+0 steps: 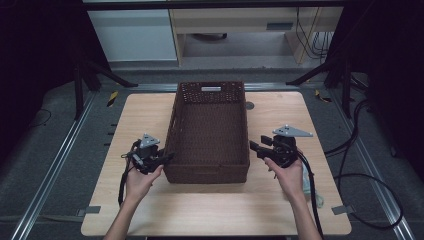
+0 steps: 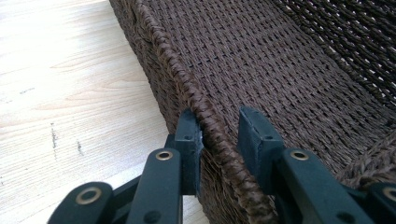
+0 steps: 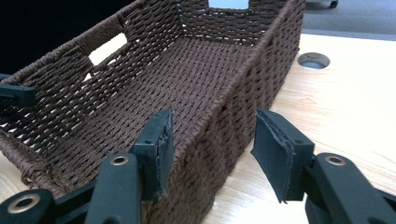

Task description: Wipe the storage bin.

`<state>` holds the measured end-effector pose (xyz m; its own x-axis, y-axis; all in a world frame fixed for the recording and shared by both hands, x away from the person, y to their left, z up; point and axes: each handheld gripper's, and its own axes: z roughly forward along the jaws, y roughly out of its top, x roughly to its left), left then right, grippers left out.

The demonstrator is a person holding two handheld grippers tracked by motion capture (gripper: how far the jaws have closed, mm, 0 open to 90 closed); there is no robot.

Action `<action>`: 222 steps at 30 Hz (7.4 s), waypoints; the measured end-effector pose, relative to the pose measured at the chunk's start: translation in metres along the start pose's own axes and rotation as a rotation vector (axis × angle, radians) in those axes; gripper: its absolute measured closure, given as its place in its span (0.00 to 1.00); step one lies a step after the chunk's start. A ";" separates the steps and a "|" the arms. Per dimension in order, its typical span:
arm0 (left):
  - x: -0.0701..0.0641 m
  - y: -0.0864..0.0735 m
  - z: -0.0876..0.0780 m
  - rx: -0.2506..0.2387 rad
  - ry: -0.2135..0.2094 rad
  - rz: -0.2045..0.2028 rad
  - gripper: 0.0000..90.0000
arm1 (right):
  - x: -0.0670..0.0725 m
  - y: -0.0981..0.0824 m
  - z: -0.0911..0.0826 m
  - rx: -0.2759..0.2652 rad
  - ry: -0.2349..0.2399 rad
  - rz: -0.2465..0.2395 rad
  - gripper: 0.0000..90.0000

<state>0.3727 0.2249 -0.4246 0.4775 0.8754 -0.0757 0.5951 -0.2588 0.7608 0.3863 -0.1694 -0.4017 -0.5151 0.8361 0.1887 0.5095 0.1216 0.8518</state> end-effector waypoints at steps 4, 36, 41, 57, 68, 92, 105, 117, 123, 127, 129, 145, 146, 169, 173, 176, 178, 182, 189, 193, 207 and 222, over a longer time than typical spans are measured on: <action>0.000 0.001 0.000 0.003 0.007 0.001 0.78 | 0.004 0.000 0.007 0.009 0.013 -0.001 0.57; -0.003 -0.002 -0.012 -0.032 0.057 -0.001 0.73 | 0.019 -0.015 0.027 0.077 0.001 0.010 0.71; 0.000 -0.001 -0.011 -0.037 0.053 -0.027 0.77 | 0.023 -0.015 0.024 0.090 0.001 -0.003 0.68; 0.013 0.002 -0.007 -0.046 0.055 -0.050 0.80 | 0.006 0.000 0.051 0.063 -0.017 0.042 0.55; 0.004 -0.002 -0.014 -0.052 0.073 -0.013 0.70 | 0.010 -0.005 0.051 0.069 0.010 0.050 0.66; 0.029 0.002 -0.009 -0.068 0.094 -0.075 0.85 | 0.009 0.003 0.068 0.075 -0.045 0.072 0.51; 0.021 -0.005 -0.020 -0.062 0.121 -0.027 0.85 | 0.021 -0.003 0.062 0.077 -0.090 0.042 0.54; 0.034 0.001 -0.015 -0.059 0.119 -0.073 0.90 | 0.012 0.007 0.053 0.053 -0.084 0.075 0.43; 0.041 0.003 -0.012 -0.065 0.126 -0.083 0.87 | 0.005 0.010 0.068 0.057 -0.103 0.056 0.49; 0.037 0.002 -0.015 -0.070 0.129 -0.074 0.84 | 0.003 0.009 0.068 0.064 -0.072 0.095 0.54; 0.036 0.000 -0.021 -0.081 0.109 -0.080 0.78 | 0.003 0.008 0.067 0.064 -0.071 0.100 0.55; 0.049 0.001 -0.022 -0.079 0.133 -0.131 0.85 | 0.013 -0.002 0.051 0.052 -0.032 0.137 0.48; 0.050 0.002 -0.021 -0.082 0.133 -0.132 0.85 | 0.012 -0.002 0.052 0.047 -0.041 0.129 0.46; 0.057 0.007 -0.015 -0.086 0.182 -0.121 0.80 | 0.004 0.005 0.066 0.038 -0.092 0.102 0.40; 0.052 0.005 -0.024 -0.105 0.182 -0.132 0.69 | 0.005 0.004 0.062 0.037 -0.068 0.107 0.47; 0.048 0.002 -0.031 -0.110 0.190 -0.138 0.64 | 0.006 0.004 0.061 0.043 -0.066 0.111 0.47; 0.045 0.000 -0.036 -0.116 0.199 -0.145 0.62 | 0.007 0.004 0.060 0.047 -0.066 0.115 0.48; 0.040 -0.001 -0.045 -0.136 0.197 -0.157 0.60 | 0.009 0.001 0.056 0.048 -0.059 0.122 0.47; 0.031 -0.004 -0.042 -0.099 0.222 -0.157 0.62 | 0.014 -0.004 0.048 0.043 -0.055 0.138 0.47; 0.032 -0.005 -0.040 -0.107 0.222 -0.179 0.61 | 0.018 -0.008 0.043 0.037 -0.061 0.151 0.47; 0.042 0.002 -0.028 -0.120 0.237 -0.148 0.61 | 0.004 0.002 0.037 0.030 -0.107 0.135 0.38; 0.027 -0.005 -0.031 -0.144 0.199 -0.187 0.51 | 0.002 -0.002 0.041 0.031 -0.117 0.159 0.43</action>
<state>0.3627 0.2625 -0.4100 0.2243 0.9687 -0.1059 0.5565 -0.0381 0.8300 0.4128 -0.1461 -0.4228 -0.3442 0.9022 0.2600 0.5996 -0.0018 0.8003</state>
